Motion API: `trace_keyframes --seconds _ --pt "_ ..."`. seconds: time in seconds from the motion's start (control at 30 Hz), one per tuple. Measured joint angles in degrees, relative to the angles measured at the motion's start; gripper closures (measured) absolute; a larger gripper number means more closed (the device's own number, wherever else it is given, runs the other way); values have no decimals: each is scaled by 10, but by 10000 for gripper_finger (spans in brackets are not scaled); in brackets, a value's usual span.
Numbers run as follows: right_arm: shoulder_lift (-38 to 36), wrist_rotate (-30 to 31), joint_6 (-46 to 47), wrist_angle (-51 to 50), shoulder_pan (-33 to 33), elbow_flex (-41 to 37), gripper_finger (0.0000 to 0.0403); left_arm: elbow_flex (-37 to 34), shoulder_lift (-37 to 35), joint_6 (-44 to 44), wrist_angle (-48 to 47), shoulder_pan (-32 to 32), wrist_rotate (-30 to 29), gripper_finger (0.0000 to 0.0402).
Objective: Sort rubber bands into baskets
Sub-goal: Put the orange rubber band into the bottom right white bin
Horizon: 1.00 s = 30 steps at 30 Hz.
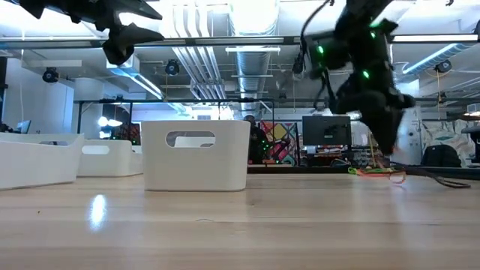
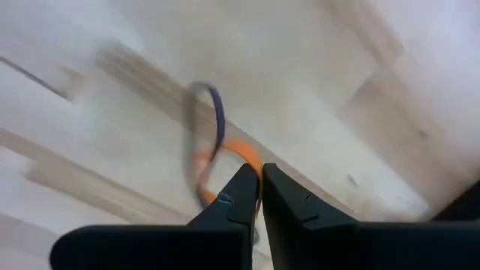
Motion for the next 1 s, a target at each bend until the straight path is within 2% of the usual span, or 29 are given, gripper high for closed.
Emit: trace_keyframes --seconds 0.17,0.27,0.37,0.47,0.53,0.67,0.87,1.0 --pt "-11 64 -36 -6 0 64 390 0 -8 1 22 0 14 248" --pt "-12 116 -91 0 2 112 390 0 -22 2 41 0 21 248" --pt "-12 136 -168 46 11 155 390 0 -41 3 55 0 33 248" --pt "-12 131 -232 152 28 182 390 0 -64 7 55 0 34 248" --pt "-11 106 -264 246 36 186 390 0 -75 12 49 0 34 248" --pt "19 74 -283 389 46 186 390 0 -92 22 35 0 34 248" --pt "114 64 -290 412 62 230 390 0 -97 36 25 0 34 248" --pt "182 62 -296 362 71 287 390 0 -97 37 25 0 34 248"
